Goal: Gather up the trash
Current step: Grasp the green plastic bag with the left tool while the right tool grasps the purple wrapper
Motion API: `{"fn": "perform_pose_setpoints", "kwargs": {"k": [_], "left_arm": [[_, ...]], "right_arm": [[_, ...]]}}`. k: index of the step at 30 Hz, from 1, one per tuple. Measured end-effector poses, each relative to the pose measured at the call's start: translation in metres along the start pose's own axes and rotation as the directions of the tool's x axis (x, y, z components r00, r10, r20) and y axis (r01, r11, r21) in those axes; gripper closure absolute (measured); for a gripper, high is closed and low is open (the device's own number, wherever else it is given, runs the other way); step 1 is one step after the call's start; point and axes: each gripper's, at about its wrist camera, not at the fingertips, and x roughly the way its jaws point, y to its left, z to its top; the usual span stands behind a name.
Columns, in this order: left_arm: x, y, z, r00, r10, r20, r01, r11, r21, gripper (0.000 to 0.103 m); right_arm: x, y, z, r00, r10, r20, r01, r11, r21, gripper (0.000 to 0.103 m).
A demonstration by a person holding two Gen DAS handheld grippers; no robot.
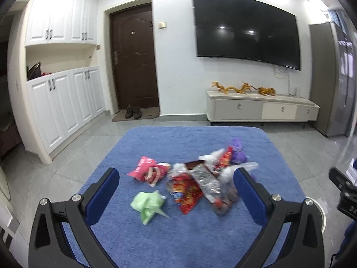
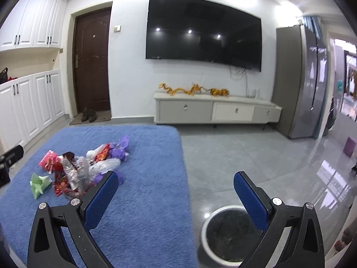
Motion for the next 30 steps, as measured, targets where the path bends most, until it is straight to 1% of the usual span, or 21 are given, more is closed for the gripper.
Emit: {"fn": "perform_pose_setpoints", "kwargs": {"k": [2, 4, 8, 10, 11, 12, 13, 15, 18, 21, 23, 26, 28, 30], "left_arm": [[0.008, 0.016, 0.003, 1.0, 0.022, -0.016, -0.022, 0.999, -0.027, 0.0], [0.016, 0.034, 0.004, 0.999, 0.028, -0.031, -0.03, 0.998, -0.051, 0.0], [0.03, 0.07, 0.001, 0.997, 0.02, -0.068, -0.028, 0.994, -0.11, 0.0], [0.034, 0.084, -0.003, 0.997, 0.015, -0.081, -0.025, 0.992, -0.126, 0.0], [0.036, 0.089, -0.005, 0.996, 0.012, -0.089, -0.024, 0.991, -0.132, 0.0], [0.038, 0.094, -0.008, 0.995, -0.001, -0.099, -0.013, 0.99, -0.139, 0.001], [0.041, 0.098, -0.013, 0.994, -0.021, -0.111, 0.004, 0.989, -0.146, 0.001], [0.046, 0.1, -0.021, 0.989, -0.054, -0.141, 0.033, 0.989, -0.147, 0.004], [0.059, 0.095, -0.034, 0.978, -0.099, -0.186, 0.074, 0.988, -0.137, 0.006], [0.074, 0.085, -0.042, 0.966, -0.136, -0.221, 0.11, 0.986, -0.129, 0.009], [0.084, 0.077, -0.044, 0.96, -0.149, -0.235, 0.124, 0.985, -0.116, 0.01], [0.103, 0.068, -0.047, 0.951, -0.166, -0.262, 0.141, 0.984, -0.112, 0.018], [0.116, 0.069, -0.05, 0.943, -0.175, -0.284, 0.144, 0.982, -0.124, 0.027], [0.127, 0.071, -0.054, 0.934, -0.186, -0.305, 0.149, 0.979, -0.141, 0.032]], "right_arm": [[0.005, 0.001, 0.002, 0.999, 0.029, -0.025, -0.029, 1.0, 0.009, 0.0], [0.009, 0.003, 0.005, 0.998, 0.057, -0.04, -0.057, 0.998, 0.01, 0.0], [0.021, 0.008, 0.011, 0.983, 0.165, -0.079, -0.162, 0.986, 0.043, 0.0], [0.031, 0.015, 0.014, 0.973, 0.204, -0.108, -0.2, 0.979, 0.049, 0.007], [0.036, 0.017, 0.014, 0.966, 0.226, -0.125, -0.221, 0.974, 0.053, 0.012], [0.041, 0.02, 0.013, 0.959, 0.244, -0.142, -0.238, 0.97, 0.058, 0.017], [0.046, 0.023, 0.013, 0.953, 0.259, -0.159, -0.252, 0.966, 0.064, 0.019], [0.057, 0.031, 0.009, 0.939, 0.283, -0.195, -0.276, 0.959, 0.066, 0.029], [0.074, 0.039, 0.004, 0.92, 0.307, -0.245, -0.298, 0.952, 0.073, 0.036], [0.09, 0.044, 0.0, 0.901, 0.326, -0.286, -0.314, 0.945, 0.088, 0.037], [0.102, 0.046, -0.002, 0.89, 0.334, -0.31, -0.318, 0.943, 0.101, 0.037], [0.117, 0.05, -0.004, 0.883, 0.333, -0.332, -0.317, 0.943, 0.103, 0.038], [0.128, 0.054, -0.005, 0.87, 0.346, -0.351, -0.327, 0.938, 0.115, 0.039], [0.139, 0.058, -0.006, 0.854, 0.365, -0.371, -0.34, 0.931, 0.133, 0.04]]}}
